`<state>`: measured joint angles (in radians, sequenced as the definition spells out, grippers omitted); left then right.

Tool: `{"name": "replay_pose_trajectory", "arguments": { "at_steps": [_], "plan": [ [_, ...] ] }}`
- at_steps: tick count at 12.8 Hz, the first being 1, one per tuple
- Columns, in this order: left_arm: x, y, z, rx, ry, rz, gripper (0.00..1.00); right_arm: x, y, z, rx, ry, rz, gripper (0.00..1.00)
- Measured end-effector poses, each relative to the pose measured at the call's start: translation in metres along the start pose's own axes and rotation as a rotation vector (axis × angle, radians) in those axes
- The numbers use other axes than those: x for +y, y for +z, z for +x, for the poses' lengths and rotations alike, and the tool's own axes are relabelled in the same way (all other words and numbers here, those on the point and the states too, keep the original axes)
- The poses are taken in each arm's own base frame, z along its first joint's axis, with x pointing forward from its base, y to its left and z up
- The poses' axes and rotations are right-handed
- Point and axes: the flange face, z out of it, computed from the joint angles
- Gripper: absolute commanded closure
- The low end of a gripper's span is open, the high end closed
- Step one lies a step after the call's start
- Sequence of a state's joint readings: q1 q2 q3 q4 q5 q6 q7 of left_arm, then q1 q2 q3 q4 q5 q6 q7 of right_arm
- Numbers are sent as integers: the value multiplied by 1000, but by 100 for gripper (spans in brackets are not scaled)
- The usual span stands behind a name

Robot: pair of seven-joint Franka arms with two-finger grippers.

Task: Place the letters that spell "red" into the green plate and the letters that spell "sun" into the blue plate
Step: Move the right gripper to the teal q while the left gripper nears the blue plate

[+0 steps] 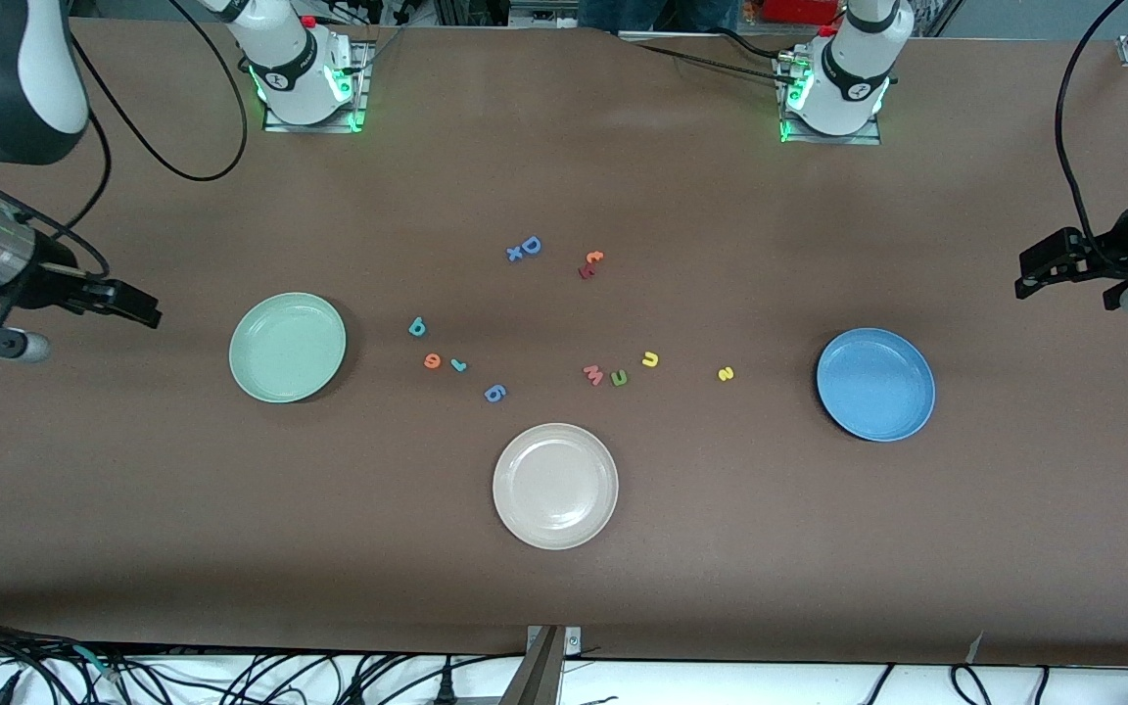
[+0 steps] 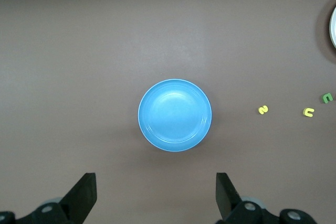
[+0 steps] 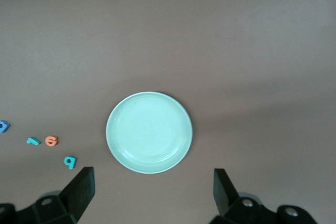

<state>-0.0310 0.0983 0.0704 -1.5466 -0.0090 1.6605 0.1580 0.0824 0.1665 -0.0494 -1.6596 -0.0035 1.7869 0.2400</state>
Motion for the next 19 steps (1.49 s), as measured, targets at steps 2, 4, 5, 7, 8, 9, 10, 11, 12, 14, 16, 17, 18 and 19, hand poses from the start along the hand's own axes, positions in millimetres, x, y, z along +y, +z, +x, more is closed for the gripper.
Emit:
{"name": "replay_pose_trajectory", "arguments": {
  "at_steps": [2,4,5,7,8,9,10,11,12,14,16,17,18,19],
  "plan": [
    [0,0,0,-3,1,-1,0,-42,20,-6,-28,65,-13,1],
    [3,1,0,-5,6,-1,0,-85,42,-15,-54,107,-32,1],
    [6,1,0,-6,11,-1,0,-103,53,-18,-63,126,-41,1],
    [11,2,0,-17,19,-7,0,-136,76,-23,-61,177,-51,1],
    [13,3,0,-23,21,-14,0,-155,90,-27,-59,206,-55,1],
    [16,5,0,-29,24,-19,0,-177,105,-34,-57,225,-62,1],
    [21,8,2,-36,33,-21,0,-199,122,-43,-56,238,-68,1],
    [29,13,4,-46,43,-22,0,-218,140,-53,-55,242,-74,1],
    [39,21,8,-59,46,-23,0,-232,159,-61,-52,242,-77,1],
    [62,38,15,-90,40,-22,0,-243,200,-71,-29,238,-60,1],
    [78,58,22,-123,39,-20,0,-238,238,-81,-16,234,-49,1],
    [84,68,25,-139,37,-19,0,-234,252,-86,-19,234,-52,1],
    [91,78,28,-155,34,-17,0,-230,264,-91,-24,233,-57,2],
    [99,87,31,-168,42,-16,0,-229,275,-95,-31,233,-60,2]
  ]
}}
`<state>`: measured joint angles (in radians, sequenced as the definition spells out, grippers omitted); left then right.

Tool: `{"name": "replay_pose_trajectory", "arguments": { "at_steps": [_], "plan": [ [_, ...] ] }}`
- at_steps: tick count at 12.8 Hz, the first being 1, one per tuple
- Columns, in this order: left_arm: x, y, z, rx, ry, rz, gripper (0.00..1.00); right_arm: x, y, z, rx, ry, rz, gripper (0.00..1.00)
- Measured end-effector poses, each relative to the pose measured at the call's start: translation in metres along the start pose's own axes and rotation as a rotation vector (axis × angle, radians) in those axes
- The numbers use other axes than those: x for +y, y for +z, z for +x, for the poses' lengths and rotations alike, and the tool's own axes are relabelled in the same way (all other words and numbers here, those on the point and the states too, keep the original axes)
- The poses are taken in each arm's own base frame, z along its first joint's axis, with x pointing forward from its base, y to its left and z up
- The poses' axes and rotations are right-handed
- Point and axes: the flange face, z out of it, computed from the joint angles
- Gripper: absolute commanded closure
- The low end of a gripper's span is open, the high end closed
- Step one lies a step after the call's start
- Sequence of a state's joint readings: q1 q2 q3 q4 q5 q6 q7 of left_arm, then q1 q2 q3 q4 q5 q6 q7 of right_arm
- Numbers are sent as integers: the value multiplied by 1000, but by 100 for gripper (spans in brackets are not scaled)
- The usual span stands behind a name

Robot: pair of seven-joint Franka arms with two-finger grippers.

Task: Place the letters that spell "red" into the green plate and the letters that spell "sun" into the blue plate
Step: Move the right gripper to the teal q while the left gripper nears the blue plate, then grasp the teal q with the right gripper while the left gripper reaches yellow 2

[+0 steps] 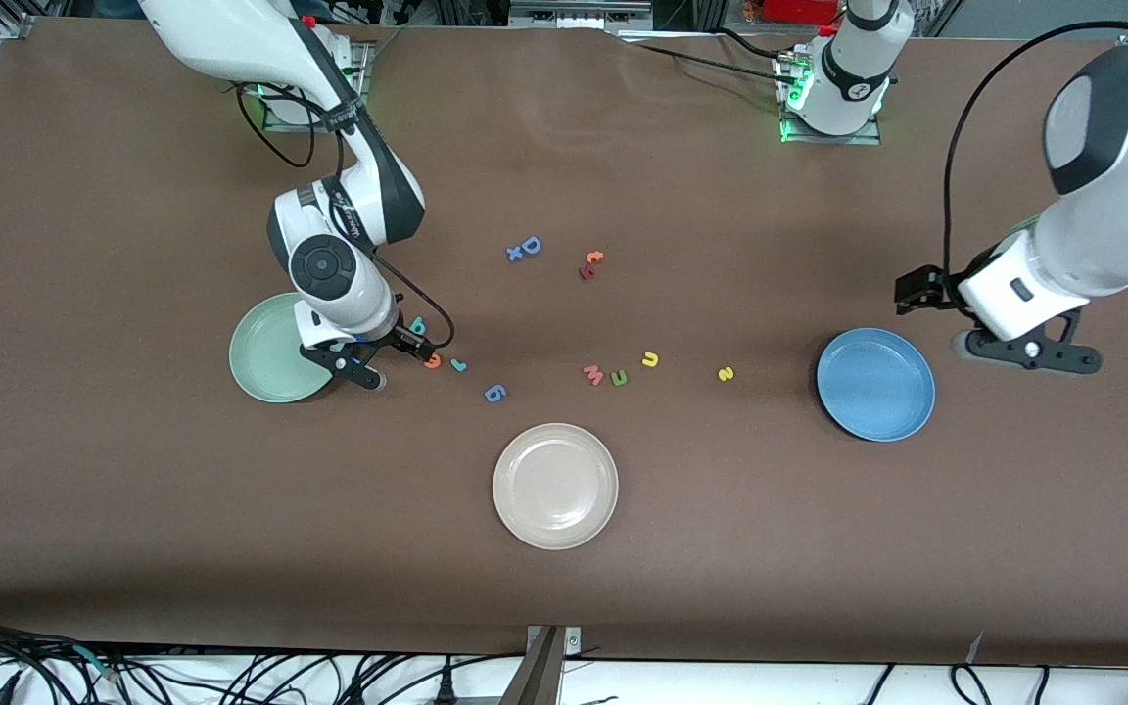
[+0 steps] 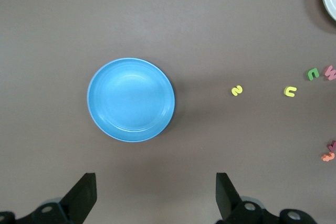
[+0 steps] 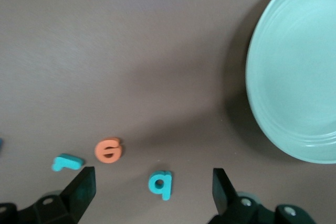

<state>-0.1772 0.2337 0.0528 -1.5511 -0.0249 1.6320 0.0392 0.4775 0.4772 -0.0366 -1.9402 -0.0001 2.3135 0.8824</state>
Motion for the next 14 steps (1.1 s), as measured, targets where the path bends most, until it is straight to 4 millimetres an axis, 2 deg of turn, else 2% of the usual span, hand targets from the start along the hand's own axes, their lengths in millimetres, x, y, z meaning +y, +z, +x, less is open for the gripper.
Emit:
{"name": "replay_pose_trajectory", "arguments": {
  "at_steps": [2,3,5,8,10,12,14],
  "plan": [
    [24,20,12,-16,11,6,0,0,19,-6,-25,14,2,5],
    [39,30,19,-15,1,5,0,0,25,-8,-35,17,2,5],
    [64,53,30,-24,-17,-8,0,-1,29,-10,-44,18,-2,13],
    [76,82,47,-15,-20,-31,0,-3,35,-18,-56,29,-8,29],
    [95,98,57,12,-36,-31,0,-4,37,-22,-62,30,-12,40],
    [132,109,60,37,-70,-27,0,-4,38,-22,-63,32,-13,41],
    [157,111,59,57,-80,-27,0,-3,39,-23,-65,33,-15,41]
  ]
}}
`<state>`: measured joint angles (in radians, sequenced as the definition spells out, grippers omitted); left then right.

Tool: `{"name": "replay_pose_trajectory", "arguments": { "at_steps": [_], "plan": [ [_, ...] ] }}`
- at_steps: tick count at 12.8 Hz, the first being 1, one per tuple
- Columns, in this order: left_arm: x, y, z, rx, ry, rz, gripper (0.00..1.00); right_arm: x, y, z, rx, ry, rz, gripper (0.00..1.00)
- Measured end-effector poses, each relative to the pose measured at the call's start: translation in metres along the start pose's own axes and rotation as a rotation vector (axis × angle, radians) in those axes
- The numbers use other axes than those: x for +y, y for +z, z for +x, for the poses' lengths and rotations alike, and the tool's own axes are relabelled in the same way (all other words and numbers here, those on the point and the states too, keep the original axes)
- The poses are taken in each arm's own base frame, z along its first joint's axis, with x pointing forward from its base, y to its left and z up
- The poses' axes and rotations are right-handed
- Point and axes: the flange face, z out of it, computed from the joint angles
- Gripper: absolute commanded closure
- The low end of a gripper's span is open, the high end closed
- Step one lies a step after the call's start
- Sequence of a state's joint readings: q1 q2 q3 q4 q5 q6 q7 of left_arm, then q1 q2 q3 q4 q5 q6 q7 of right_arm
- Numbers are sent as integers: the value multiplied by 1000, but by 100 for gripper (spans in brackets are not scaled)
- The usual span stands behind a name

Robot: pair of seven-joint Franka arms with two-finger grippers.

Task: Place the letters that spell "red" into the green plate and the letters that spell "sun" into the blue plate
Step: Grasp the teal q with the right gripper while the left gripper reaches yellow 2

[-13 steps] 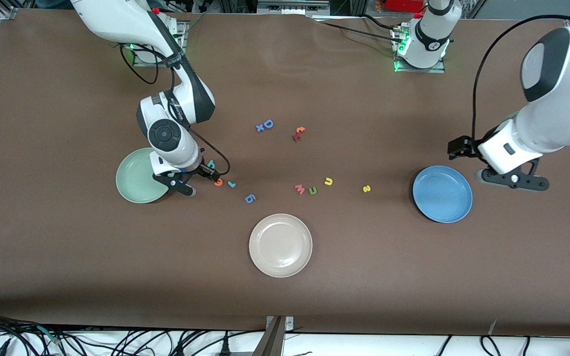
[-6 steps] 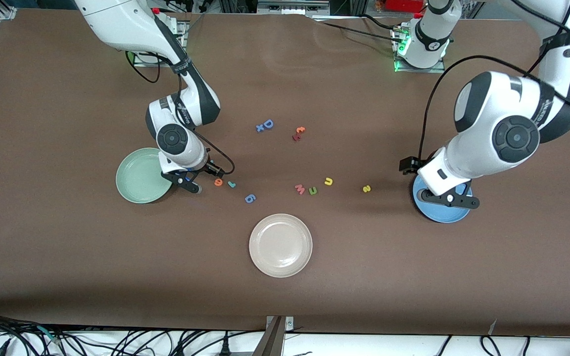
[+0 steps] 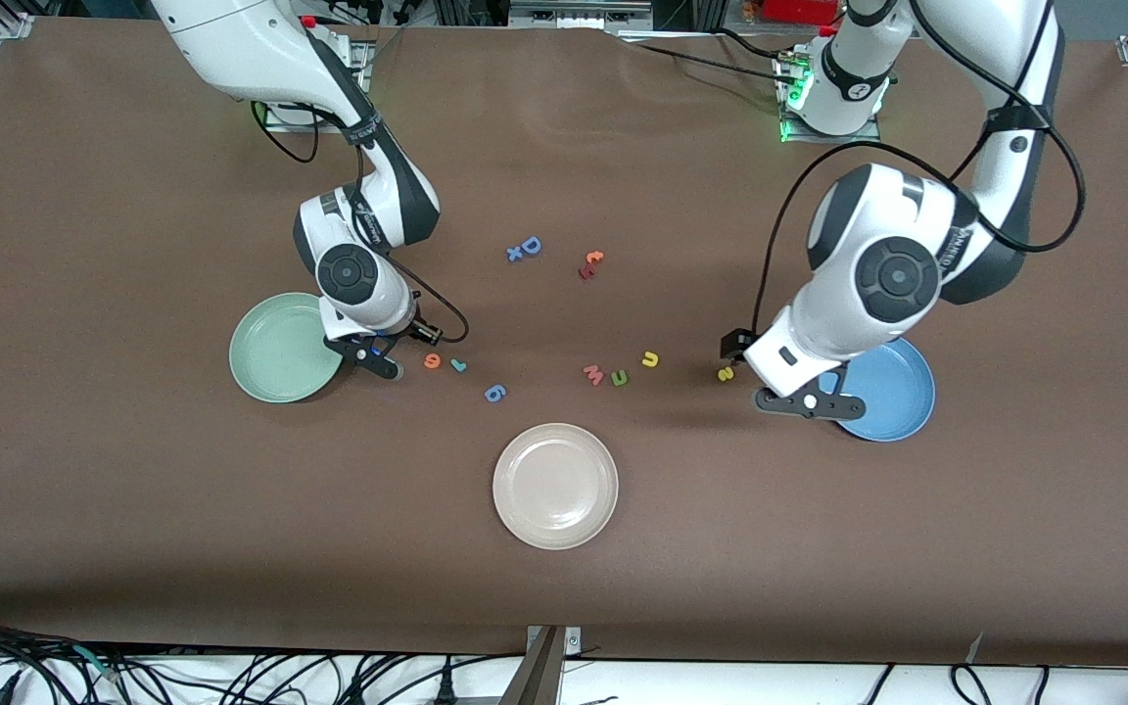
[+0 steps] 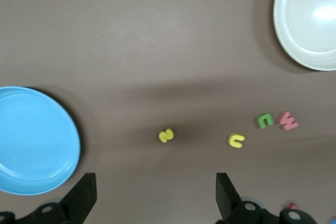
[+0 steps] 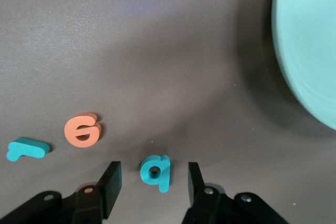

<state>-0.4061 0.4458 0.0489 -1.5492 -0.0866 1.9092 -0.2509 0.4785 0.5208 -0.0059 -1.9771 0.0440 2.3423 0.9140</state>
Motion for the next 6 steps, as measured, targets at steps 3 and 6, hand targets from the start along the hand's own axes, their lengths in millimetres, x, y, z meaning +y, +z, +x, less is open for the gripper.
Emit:
{"name": "replay_pose_trajectory", "arguments": {
  "at_steps": [3,6],
  "plan": [
    [12,8,-3,18,-1,-2,0,0,4,0,-2,0,-3,41],
    [18,38,-9,33,8,-3,0,0,7,0,-2,1,-3,52]
  ]
}}
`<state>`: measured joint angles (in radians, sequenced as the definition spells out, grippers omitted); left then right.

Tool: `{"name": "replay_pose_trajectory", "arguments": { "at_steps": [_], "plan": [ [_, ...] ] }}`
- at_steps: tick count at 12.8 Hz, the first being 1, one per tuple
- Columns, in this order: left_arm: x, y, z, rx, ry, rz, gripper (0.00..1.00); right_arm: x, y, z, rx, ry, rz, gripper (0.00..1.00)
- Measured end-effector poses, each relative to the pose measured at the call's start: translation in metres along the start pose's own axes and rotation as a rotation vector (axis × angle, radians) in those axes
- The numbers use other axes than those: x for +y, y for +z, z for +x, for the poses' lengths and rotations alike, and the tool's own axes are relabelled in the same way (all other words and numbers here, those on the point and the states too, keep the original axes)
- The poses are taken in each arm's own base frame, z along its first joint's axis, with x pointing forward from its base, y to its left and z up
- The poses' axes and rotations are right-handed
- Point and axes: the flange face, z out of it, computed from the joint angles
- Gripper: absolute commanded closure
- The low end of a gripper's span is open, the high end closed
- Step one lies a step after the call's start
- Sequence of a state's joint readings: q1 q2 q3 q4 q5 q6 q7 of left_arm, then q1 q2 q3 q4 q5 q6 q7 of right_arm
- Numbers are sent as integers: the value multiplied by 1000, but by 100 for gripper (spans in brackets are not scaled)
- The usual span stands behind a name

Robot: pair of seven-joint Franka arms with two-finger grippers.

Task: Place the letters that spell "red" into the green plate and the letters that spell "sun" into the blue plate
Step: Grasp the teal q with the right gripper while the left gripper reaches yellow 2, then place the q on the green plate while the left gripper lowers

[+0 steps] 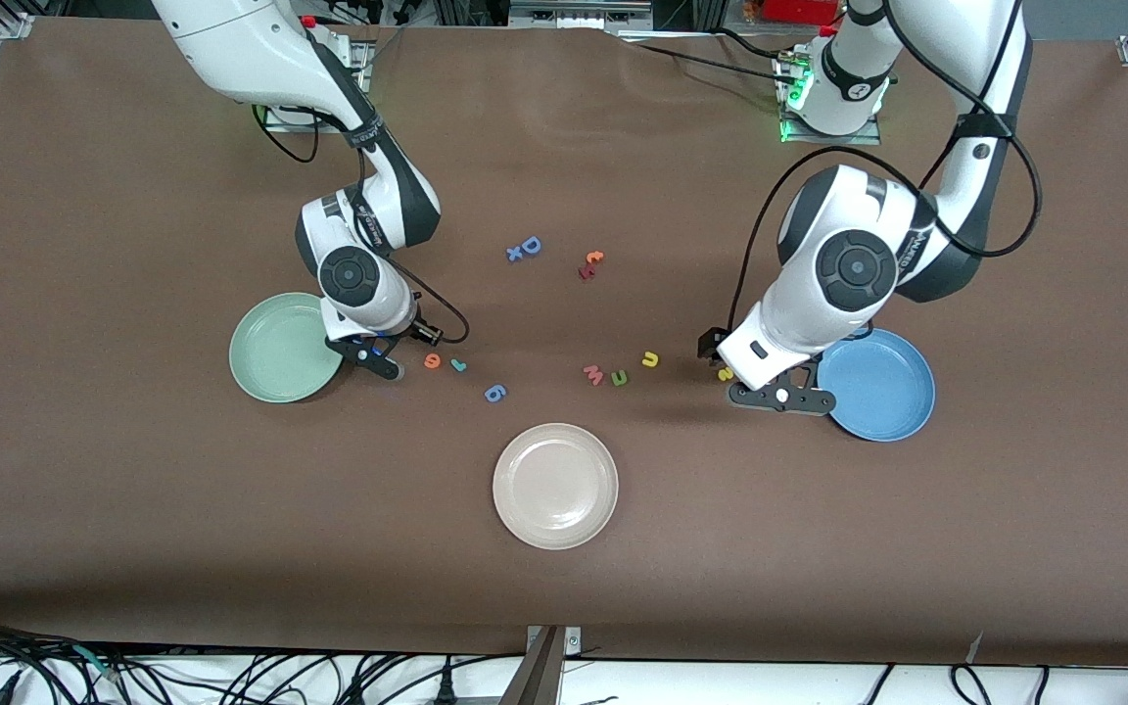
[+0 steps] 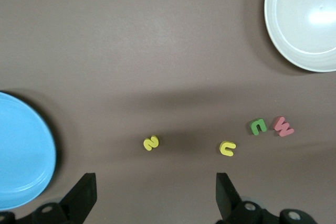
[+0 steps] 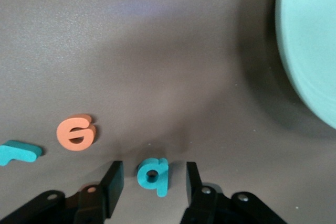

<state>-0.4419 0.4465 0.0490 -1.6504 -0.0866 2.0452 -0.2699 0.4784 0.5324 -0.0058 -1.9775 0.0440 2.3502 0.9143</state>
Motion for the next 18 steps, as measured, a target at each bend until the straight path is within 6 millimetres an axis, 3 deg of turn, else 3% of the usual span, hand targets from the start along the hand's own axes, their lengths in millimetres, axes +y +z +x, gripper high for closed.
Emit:
{"name": "replay_pose_trajectory", "arguments": {
  "at_steps": [8,10,11,18],
  "plan": [
    [3,71,-22,60,20,1,0,0,7,0,22,1,27,55],
    [0,82,-27,66,29,14,0,0,7,0,26,0,33,89],
    [0,84,-28,64,31,17,0,0,7,0,27,0,34,100],
    [-10,119,-46,91,31,16,0,1,5,-2,14,0,20,100]
  ]
}}
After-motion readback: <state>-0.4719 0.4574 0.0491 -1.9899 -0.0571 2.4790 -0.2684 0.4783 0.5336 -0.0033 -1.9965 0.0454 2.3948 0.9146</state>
